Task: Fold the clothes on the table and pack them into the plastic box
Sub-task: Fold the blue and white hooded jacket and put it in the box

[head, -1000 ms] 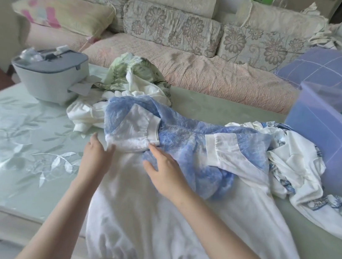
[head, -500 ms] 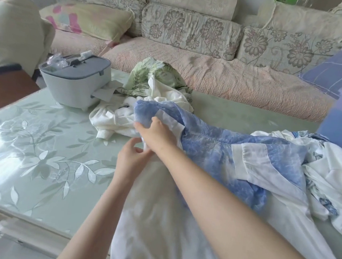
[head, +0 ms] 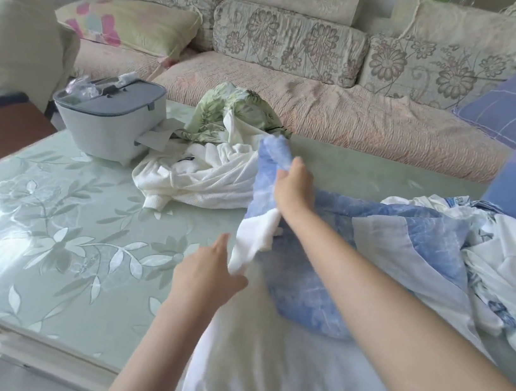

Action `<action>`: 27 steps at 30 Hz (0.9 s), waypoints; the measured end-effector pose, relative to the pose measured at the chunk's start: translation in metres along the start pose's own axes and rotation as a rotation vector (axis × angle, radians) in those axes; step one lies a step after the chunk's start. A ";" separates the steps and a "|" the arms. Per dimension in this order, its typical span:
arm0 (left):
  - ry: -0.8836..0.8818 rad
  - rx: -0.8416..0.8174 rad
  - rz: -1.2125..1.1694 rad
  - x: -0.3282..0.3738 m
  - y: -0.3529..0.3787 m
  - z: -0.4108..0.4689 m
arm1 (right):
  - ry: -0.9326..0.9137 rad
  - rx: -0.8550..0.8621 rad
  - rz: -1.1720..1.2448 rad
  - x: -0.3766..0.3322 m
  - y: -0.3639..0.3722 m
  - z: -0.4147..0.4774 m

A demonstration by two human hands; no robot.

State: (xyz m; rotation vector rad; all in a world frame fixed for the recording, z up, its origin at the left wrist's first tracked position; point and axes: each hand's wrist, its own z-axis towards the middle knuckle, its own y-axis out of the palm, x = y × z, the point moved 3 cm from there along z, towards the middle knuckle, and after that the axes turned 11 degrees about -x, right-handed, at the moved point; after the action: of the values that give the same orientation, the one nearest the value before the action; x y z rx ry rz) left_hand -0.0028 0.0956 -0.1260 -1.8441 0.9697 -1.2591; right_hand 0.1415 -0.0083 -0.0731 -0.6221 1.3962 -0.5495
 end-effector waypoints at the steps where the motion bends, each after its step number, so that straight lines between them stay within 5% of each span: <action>1: 0.027 -0.002 0.021 0.004 0.000 -0.005 | 0.024 0.008 0.023 0.010 -0.008 0.004; 10: 0.463 -0.050 -0.299 0.088 0.029 -0.030 | 0.188 -0.024 0.047 0.077 -0.046 0.020; 16: 0.551 -0.203 -0.372 0.123 0.067 -0.036 | 0.248 0.005 0.087 0.107 -0.058 0.023; 21: 0.526 -0.358 -0.317 0.128 0.094 -0.041 | 0.199 -0.029 -0.164 0.121 -0.051 0.011; 23: 0.551 -0.223 -0.253 0.127 0.086 -0.040 | 0.165 0.069 -0.401 0.121 -0.054 0.005; 25: 0.628 0.107 -0.097 0.122 0.077 -0.032 | 0.038 0.127 -0.582 0.119 -0.057 0.004; 27: 0.613 0.247 0.123 0.115 0.076 -0.021 | -0.098 -0.031 -0.576 0.116 -0.051 0.009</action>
State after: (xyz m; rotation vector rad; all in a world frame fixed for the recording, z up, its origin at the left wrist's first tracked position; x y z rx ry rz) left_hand -0.0092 -0.0432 -0.1352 -1.2044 1.1528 -1.8212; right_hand 0.1623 -0.1239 -0.1213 -1.0725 1.1269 -0.9388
